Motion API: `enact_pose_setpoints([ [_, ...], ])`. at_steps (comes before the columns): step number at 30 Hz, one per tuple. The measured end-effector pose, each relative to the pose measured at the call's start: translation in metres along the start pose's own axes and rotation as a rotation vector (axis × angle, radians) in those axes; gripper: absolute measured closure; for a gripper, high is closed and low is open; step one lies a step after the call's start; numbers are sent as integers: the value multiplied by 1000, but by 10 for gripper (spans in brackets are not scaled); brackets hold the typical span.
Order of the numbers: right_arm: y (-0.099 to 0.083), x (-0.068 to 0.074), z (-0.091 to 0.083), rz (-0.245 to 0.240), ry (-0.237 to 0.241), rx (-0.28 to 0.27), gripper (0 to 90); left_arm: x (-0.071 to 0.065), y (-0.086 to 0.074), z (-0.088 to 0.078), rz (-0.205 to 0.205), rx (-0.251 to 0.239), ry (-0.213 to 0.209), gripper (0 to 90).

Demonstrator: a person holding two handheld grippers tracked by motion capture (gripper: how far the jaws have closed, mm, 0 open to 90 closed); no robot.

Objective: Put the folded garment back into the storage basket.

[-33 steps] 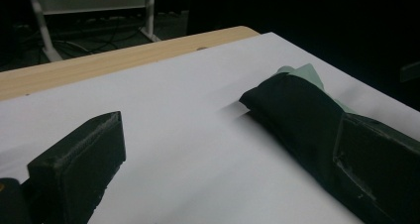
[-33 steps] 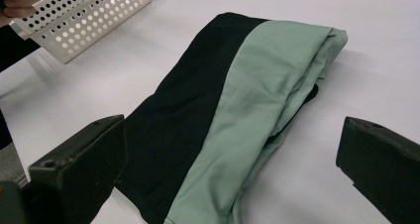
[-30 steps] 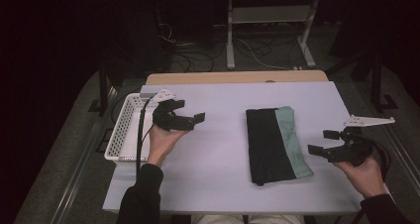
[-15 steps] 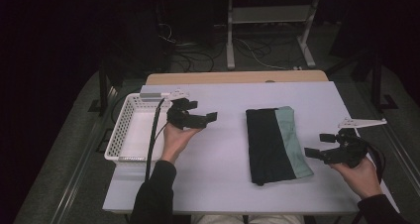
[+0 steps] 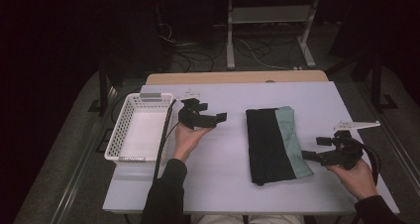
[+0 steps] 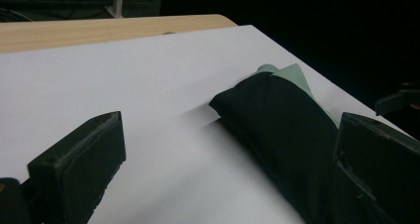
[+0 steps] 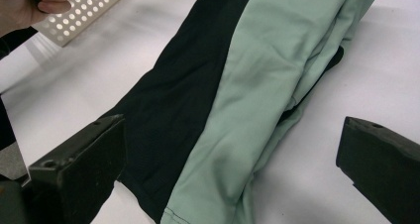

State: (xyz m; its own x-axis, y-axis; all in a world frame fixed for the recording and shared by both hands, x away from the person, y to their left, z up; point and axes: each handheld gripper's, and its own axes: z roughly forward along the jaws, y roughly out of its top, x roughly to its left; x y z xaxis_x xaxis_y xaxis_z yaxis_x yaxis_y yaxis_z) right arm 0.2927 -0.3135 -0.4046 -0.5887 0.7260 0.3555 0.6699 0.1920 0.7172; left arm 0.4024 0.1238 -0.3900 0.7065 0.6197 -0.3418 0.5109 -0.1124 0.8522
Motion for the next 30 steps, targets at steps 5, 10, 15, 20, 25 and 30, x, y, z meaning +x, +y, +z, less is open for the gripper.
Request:
enact_pose_setpoints([
  [5,0,0,2,4,5,10,0,-1,-3,14,-30,3,-25,0],
  [10,-3,-1,6,15,10,16,0,-2,-6,24,-45,11,-32,0],
  [15,-5,-3,10,37,14,31,0,-3,-11,35,-57,22,-39,0],
  [20,-7,-4,13,43,20,36,0,-4,-15,48,-70,33,-48,0],
  [25,-8,-5,17,65,22,67,0,-4,-18,60,-108,23,-63,0],
  [30,-9,-7,18,87,41,82,25,-3,-24,74,-154,47,-75,0],
])
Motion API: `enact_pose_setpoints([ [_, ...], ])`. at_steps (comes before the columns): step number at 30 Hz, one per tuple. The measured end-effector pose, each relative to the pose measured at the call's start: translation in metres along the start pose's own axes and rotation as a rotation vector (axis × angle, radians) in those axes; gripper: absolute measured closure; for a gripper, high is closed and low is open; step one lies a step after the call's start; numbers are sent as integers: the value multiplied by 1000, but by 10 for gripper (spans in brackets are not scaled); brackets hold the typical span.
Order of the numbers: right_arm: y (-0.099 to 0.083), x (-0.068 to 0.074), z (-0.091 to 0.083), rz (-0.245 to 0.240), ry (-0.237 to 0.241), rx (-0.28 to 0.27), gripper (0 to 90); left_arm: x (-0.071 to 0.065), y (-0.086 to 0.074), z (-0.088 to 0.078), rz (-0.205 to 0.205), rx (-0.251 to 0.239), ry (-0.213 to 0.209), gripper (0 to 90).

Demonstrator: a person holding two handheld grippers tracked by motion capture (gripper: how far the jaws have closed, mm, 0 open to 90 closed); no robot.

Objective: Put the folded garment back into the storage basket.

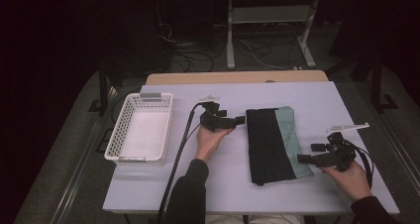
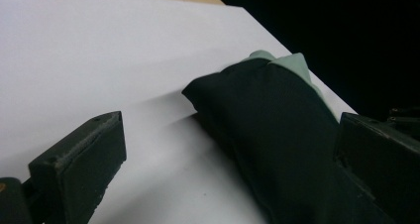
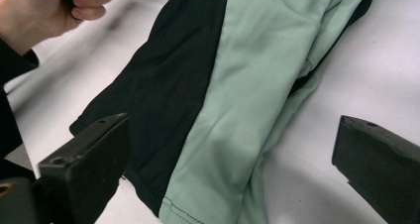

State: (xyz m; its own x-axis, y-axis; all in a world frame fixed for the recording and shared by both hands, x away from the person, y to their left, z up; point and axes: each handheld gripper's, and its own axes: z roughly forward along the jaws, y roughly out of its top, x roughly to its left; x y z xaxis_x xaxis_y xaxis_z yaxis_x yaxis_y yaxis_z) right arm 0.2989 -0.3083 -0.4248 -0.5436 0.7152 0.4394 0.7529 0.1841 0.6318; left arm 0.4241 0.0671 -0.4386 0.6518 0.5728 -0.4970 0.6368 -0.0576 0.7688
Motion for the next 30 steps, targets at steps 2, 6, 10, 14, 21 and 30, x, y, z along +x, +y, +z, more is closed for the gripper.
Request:
enact_pose_setpoints([
  [2,0,-1,0,3,1,2,33,1,-1,2,-8,7,-1,0],
  [6,-1,-4,3,24,18,22,86,4,-6,11,-43,27,-15,0],
  [10,-2,-7,5,52,39,48,136,5,-7,15,-71,15,-30,29],
  [14,-3,-9,7,57,55,64,163,6,-8,19,-80,26,-33,47],
  [21,-4,-8,13,51,55,105,243,8,-12,28,-111,37,-41,102],
  [30,-4,-10,23,67,68,162,406,8,-11,38,-141,55,-50,172],
])
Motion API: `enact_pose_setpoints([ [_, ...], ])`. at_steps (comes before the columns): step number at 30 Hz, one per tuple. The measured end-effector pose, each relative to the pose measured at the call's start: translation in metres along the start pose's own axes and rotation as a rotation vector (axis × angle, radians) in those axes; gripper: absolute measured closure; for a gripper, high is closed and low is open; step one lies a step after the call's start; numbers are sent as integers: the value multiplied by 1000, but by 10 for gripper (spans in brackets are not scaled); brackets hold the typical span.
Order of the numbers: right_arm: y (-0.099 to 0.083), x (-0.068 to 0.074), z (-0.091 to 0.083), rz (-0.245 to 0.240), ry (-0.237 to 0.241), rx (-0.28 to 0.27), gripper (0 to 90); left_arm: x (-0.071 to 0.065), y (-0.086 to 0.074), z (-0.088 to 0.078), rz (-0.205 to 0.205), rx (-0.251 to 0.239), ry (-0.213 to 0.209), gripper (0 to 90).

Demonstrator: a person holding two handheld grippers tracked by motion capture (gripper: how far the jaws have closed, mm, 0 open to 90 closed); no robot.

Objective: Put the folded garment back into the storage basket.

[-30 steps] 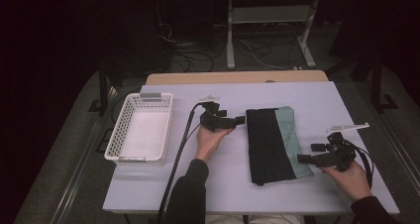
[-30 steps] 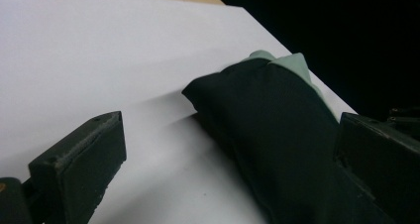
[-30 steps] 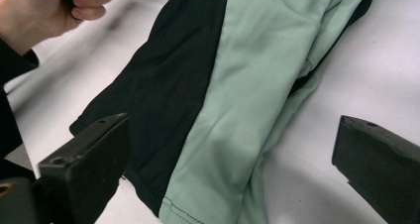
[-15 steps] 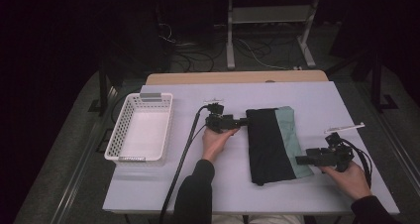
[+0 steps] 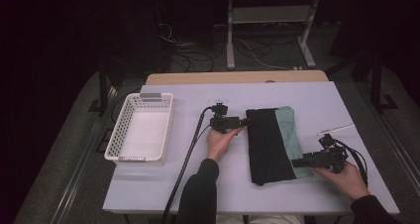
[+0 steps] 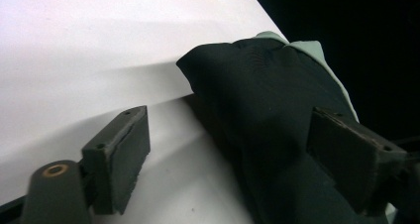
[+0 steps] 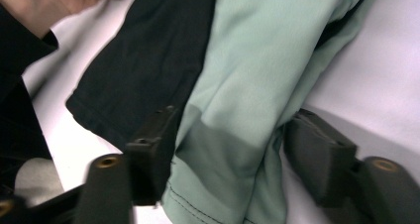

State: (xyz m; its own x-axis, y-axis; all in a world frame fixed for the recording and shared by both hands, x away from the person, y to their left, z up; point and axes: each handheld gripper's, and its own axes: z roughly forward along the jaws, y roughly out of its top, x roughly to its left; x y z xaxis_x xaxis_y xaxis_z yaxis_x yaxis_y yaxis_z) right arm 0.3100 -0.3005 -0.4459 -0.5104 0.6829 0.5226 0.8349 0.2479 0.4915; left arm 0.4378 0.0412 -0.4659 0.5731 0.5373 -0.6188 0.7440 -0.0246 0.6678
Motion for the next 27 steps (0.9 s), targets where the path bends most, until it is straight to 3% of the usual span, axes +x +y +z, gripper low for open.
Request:
enact_pose_setpoints([
  [5,0,-2,1,19,10,8,566,-3,1,8,1,17,-8,238],
  [9,1,0,0,31,3,4,684,-8,2,12,-10,4,-37,329],
  [18,2,2,0,43,0,14,764,-4,1,14,-65,18,-50,582],
  [19,2,2,0,44,1,14,769,-5,1,13,-62,19,-41,582],
  [23,2,4,-1,38,-1,18,803,-10,2,13,-19,11,-14,733],
  [27,3,10,-3,39,-12,18,815,-17,3,13,4,11,24,767],
])
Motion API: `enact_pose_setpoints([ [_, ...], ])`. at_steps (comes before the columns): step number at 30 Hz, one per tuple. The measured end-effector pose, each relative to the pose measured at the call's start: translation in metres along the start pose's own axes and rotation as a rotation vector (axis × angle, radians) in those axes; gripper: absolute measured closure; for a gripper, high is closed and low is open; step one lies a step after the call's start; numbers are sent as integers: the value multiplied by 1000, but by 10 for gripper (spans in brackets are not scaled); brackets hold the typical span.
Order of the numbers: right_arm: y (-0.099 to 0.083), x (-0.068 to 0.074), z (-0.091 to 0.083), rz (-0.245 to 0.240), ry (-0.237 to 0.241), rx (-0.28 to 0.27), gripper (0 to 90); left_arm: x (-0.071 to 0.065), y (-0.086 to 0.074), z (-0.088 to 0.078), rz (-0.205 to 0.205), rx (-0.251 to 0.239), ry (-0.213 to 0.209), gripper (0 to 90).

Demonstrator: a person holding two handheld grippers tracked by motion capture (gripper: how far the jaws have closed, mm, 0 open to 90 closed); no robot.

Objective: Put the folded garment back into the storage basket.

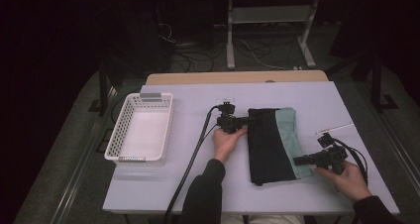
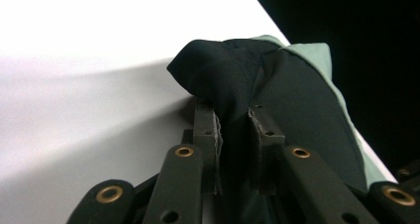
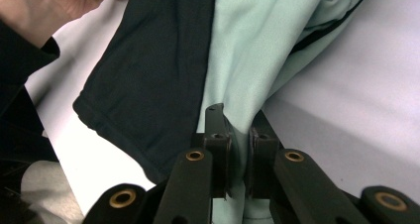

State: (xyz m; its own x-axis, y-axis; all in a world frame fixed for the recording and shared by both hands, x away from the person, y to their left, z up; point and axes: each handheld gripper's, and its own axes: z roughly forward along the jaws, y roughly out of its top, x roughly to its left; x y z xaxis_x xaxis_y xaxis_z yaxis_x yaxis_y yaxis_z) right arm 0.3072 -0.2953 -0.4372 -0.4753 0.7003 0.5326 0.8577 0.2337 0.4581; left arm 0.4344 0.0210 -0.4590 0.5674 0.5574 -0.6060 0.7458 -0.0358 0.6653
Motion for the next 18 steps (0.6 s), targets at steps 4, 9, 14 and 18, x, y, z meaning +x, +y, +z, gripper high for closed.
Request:
enact_pose_setpoints([
  [4,0,0,-3,2,22,-6,819,-6,2,-1,20,5,35,776],
  [9,0,3,-7,-4,40,-9,820,-15,4,-1,36,16,52,779],
  [14,1,10,-9,-14,46,-9,820,-22,7,-4,34,23,61,780],
  [18,2,16,-12,-13,46,-12,820,-27,10,-9,59,31,64,780],
])
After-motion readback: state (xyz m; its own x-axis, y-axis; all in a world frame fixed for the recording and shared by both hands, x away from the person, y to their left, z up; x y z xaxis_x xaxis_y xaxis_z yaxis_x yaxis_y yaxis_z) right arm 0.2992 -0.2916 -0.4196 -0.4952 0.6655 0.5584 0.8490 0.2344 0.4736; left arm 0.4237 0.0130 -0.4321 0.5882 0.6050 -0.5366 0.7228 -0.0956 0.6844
